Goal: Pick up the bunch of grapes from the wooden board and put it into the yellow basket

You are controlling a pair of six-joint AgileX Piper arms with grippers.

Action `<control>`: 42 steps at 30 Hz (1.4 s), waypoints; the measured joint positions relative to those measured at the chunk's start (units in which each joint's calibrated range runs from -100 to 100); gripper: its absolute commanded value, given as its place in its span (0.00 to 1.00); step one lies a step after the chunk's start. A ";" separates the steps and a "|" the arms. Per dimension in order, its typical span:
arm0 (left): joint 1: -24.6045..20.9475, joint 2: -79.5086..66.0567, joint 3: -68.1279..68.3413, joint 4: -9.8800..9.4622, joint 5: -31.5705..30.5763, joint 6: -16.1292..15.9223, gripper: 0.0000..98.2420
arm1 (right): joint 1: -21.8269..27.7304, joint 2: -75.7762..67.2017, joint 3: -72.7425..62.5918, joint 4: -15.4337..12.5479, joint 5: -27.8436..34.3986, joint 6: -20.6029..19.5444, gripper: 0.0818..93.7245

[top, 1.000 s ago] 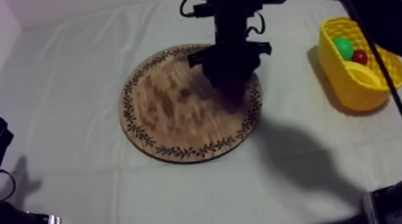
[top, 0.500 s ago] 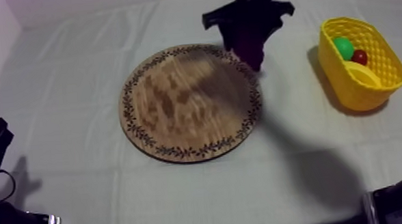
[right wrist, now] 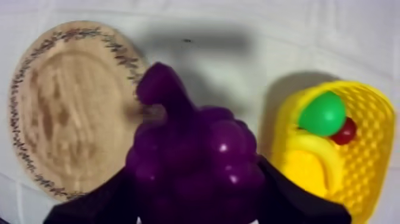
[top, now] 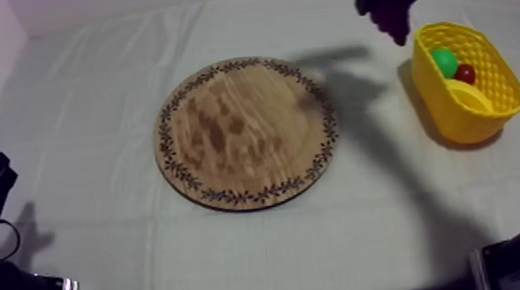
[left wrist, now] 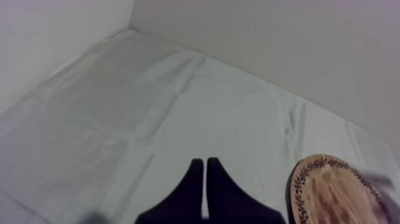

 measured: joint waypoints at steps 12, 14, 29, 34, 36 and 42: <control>0.00 0.00 0.00 0.00 0.00 0.00 0.00 | 12.87 -8.97 15.41 3.58 -4.74 5.45 0.46; 0.00 0.00 0.00 0.00 0.00 0.00 0.00 | 14.86 -9.47 17.38 4.27 -5.44 5.80 0.46; 0.00 0.00 0.00 0.00 0.00 0.00 0.00 | 16.96 -4.35 22.20 5.21 -9.55 5.20 0.52; 0.00 0.00 0.00 0.00 0.00 0.00 0.00 | 15.90 0.36 22.25 4.57 -11.04 4.28 0.60; 0.00 0.00 0.00 0.00 0.00 0.00 0.00 | 15.55 2.05 21.73 4.43 -11.16 4.28 0.67; 0.00 0.00 0.00 0.00 0.00 0.00 0.00 | 15.07 6.10 19.24 3.62 -9.78 4.92 0.83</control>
